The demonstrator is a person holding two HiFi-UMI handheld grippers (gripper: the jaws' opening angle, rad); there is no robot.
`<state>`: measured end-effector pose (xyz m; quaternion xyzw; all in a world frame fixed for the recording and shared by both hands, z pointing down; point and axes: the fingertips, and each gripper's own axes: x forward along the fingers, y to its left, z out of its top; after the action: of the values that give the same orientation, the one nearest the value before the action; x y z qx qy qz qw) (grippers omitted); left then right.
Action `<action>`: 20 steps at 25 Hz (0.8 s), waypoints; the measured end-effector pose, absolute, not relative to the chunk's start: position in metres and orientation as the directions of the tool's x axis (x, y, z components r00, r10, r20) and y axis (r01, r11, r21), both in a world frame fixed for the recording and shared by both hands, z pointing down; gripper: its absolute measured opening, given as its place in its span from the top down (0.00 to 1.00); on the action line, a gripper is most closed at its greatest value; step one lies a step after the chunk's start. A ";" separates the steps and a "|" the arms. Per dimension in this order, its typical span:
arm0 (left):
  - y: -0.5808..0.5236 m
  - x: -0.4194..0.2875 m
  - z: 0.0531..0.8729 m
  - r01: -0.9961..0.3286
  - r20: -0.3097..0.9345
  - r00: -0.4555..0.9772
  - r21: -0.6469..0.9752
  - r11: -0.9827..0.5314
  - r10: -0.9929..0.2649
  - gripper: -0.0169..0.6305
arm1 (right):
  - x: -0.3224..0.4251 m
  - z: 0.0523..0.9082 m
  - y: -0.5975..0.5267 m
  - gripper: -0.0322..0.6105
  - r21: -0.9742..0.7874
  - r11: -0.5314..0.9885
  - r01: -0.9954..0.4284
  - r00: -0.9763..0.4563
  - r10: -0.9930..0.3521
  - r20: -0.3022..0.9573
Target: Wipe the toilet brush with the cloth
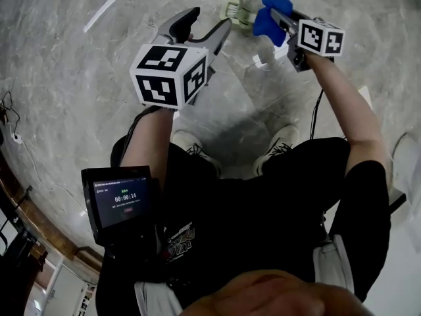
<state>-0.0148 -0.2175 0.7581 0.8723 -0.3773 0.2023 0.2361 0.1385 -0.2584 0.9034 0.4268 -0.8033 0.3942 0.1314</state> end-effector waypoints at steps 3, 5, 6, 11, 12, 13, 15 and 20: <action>-0.216 -0.015 0.761 -0.758 0.545 0.625 0.256 -0.599 -0.558 0.57 | 0.116 0.934 -0.246 0.82 -0.503 0.333 -0.798 -0.601 -0.510 0.616; -0.216 -0.014 0.761 -0.758 0.547 0.625 0.256 -0.600 -0.556 0.57 | 0.107 0.933 -0.241 0.82 -0.472 0.379 -0.796 -0.605 -0.492 0.626; -0.215 -0.014 0.761 -0.758 0.548 0.624 0.253 -0.600 -0.557 0.57 | 0.105 0.927 -0.240 0.82 -0.446 0.405 -0.798 -0.602 -0.493 0.628; -0.215 -0.016 0.758 -0.762 0.544 0.614 0.218 -0.609 -0.572 0.57 | 0.105 0.872 -0.244 0.82 -0.292 0.538 -0.791 -0.588 -0.536 0.606; -0.215 -0.016 0.757 -0.762 0.542 0.614 0.217 -0.610 -0.574 0.57 | 0.103 0.857 -0.245 0.82 -0.284 0.558 -0.780 -0.602 -0.544 0.585; -0.215 -0.015 0.756 -0.763 0.541 0.614 0.217 -0.609 -0.575 0.57 | 0.102 0.842 -0.247 0.82 -0.286 0.573 -0.768 -0.620 -0.552 0.558; -0.216 -0.014 0.756 -0.763 0.540 0.614 0.219 -0.609 -0.575 0.57 | 0.099 0.810 -0.251 0.82 -0.304 0.596 -0.743 -0.658 -0.571 0.490; -0.215 -0.014 0.756 -0.761 0.542 0.615 0.215 -0.612 -0.573 0.57 | 0.083 0.734 -0.253 0.82 -0.276 0.681 -0.678 -0.733 -0.600 0.321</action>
<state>-0.0139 -0.2147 0.7563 0.8718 -0.3826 0.2150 0.2177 0.0835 -0.2535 0.7344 0.3507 -0.9111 0.1909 0.1025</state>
